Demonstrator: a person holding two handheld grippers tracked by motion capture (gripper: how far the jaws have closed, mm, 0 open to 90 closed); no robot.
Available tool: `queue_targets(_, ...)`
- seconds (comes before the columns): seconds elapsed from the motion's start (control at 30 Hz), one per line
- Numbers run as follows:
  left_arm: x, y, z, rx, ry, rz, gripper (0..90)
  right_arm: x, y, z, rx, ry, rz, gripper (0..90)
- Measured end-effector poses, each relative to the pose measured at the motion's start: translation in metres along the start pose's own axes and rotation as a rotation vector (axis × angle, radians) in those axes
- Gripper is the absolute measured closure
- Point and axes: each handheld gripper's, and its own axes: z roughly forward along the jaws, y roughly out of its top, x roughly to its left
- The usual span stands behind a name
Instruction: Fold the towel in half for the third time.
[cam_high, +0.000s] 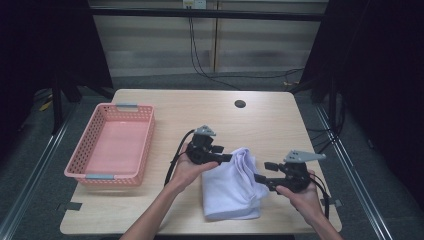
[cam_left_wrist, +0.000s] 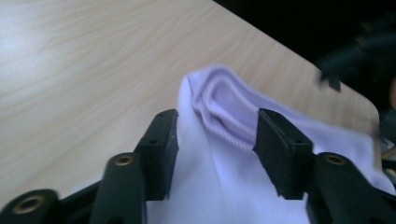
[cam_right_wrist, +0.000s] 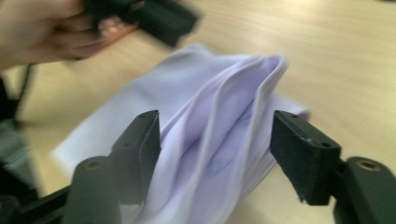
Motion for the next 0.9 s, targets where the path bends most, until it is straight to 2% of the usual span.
queue_targets(0.03,-0.002,-0.006,-0.004,-0.002,-0.033,0.008,60.9,-0.003,0.007,0.01,0.02,0.001,-0.004,29.5)
queue_targets(0.07,-0.007,-0.015,-0.009,0.002,-0.067,0.016,59.7,-0.004,0.011,0.016,0.032,0.003,0.0,28.4)
queue_targets(0.1,-0.011,-0.022,-0.014,0.018,-0.064,0.023,59.6,-0.006,0.017,0.027,0.036,-0.013,-0.01,27.0)
queue_targets(0.13,-0.014,-0.031,-0.017,0.027,-0.073,0.013,59.2,-0.008,0.021,0.034,0.037,-0.009,-0.009,27.0)
queue_targets(0.2,-0.02,-0.044,-0.023,0.039,-0.07,0.002,57.7,-0.017,0.026,0.05,0.061,0.011,0.031,24.4)
queue_targets(0.27,-0.027,-0.056,-0.027,0.068,-0.063,0.003,55.5,-0.02,0.03,0.06,0.073,-0.039,0.022,22.0)
queue_targets(0.3,-0.031,-0.062,-0.028,0.078,-0.079,0.003,54.7,-0.022,0.032,0.065,0.081,-0.038,0.027,22.0)
queue_targets(0.37,-0.038,-0.073,-0.026,0.102,-0.078,0.028,52.0,-0.024,0.038,0.076,0.095,-0.05,0.023,20.8)
queue_targets(0.43,-0.04,-0.08,-0.022,0.136,-0.076,0.033,50.0,-0.023,0.041,0.085,0.114,-0.066,0.007,23.5)
queue_targets(0.5,-0.04,-0.083,-0.019,0.134,-0.058,0.025,50.6,-0.025,0.039,0.093,0.131,-0.106,-0.017,25.1)
queue_targets(0.53,-0.039,-0.084,-0.019,0.142,-0.059,0.021,50.4,-0.027,0.037,0.095,0.142,-0.1,0.0,27.9)
queue_targets(0.6,-0.038,-0.086,-0.018,0.139,-0.055,0.029,50.4,-0.034,0.031,0.092,0.143,-0.111,0.009,42.9)
queue_targets(0.67,-0.037,-0.087,-0.017,0.141,-0.059,0.038,50.0,-0.042,0.025,0.087,0.139,-0.111,0.021,49.5)
queue_targets(0.73,-0.036,-0.088,-0.016,0.137,-0.065,0.03,49.8,-0.048,0.02,0.081,0.144,-0.119,0.016,57.0)
queue_targets(0.8,-0.035,-0.088,-0.016,0.136,-0.069,0.031,49.2,-0.056,0.013,0.074,0.128,-0.11,0.042,71.8)
queue_targets(0.9,-0.034,-0.089,-0.017,0.134,-0.076,0.032,49.2,-0.062,0.007,0.071,0.132,-0.114,0.04,78.6)
